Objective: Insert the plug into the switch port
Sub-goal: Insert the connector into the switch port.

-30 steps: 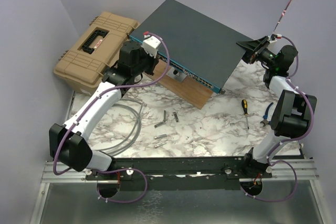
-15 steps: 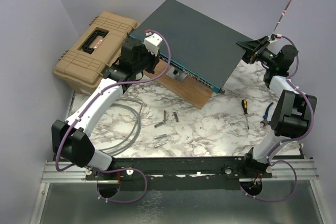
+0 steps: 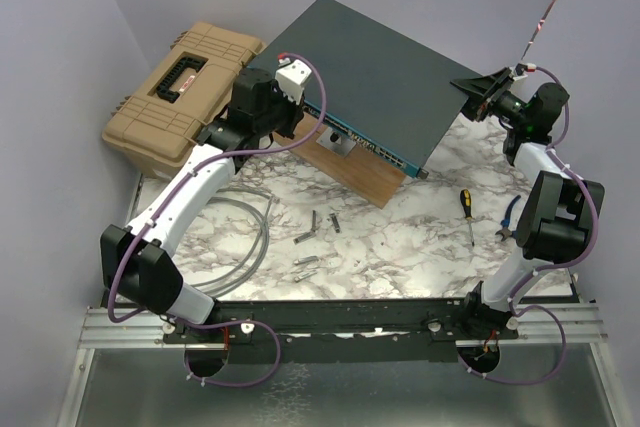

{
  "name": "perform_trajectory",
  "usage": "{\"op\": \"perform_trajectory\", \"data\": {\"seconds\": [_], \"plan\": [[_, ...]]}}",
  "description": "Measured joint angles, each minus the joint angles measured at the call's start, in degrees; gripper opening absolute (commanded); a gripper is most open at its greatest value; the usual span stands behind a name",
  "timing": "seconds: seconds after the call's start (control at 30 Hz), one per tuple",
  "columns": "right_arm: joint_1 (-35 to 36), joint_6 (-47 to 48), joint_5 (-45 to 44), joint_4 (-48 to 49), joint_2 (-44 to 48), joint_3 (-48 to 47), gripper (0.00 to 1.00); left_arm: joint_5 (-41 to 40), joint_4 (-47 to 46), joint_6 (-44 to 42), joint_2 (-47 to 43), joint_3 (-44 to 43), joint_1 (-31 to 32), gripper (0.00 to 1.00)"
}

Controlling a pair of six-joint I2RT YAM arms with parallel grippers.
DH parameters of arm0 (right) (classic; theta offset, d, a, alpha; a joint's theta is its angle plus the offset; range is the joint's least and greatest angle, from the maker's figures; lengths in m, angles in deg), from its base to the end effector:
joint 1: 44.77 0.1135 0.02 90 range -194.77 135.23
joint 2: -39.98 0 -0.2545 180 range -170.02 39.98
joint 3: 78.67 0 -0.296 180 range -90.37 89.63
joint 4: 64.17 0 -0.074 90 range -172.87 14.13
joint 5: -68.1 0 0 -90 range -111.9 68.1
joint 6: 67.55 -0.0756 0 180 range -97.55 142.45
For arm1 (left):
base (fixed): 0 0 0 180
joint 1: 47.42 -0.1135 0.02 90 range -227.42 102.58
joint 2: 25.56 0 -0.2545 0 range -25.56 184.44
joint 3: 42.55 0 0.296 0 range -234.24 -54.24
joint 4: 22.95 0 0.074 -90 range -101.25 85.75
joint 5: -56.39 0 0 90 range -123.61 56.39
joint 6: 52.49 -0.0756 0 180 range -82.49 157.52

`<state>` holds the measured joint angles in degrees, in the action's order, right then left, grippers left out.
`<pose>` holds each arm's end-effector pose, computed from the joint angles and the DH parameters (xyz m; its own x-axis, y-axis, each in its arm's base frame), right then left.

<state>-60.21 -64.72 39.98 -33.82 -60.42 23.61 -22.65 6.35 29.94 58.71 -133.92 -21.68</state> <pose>0.4493 -0.0549 0.2643 -0.7098 0.6844 -0.1665 -0.1639 0.0694 0.9840 0.3771 -0.1978 0.3473 -0.2603 0.2691 -0.9273 0.6247 0.7792 0.0508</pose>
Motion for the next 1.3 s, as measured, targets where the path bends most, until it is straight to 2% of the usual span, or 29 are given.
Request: {"op": "perform_trajectory", "data": {"seconds": [0.73, 0.97, 1.17, 1.3], "plan": [[0.0, 0.1, 0.8, -0.5, -0.2, -0.3, 0.08, 0.1, 1.0, 2.8, 0.7, -1.0, -0.2, 0.00], [0.0, 0.1, 0.8, -0.2, -0.5, -0.5, 0.08, -0.1, -3.8, 1.9, -1.7, 3.6, -0.1, 0.00], [0.0, 0.2, 1.0, -0.5, -0.9, -1.2, 0.12, -1.0, -5.9, 0.5, -5.9, 8.6, -0.1, 0.15], [-0.4, 0.5, 1.1, -1.2, -0.9, -1.4, 0.24, -1.9, -5.6, -0.2, -9.9, 11.8, -0.1, 0.25]]}}
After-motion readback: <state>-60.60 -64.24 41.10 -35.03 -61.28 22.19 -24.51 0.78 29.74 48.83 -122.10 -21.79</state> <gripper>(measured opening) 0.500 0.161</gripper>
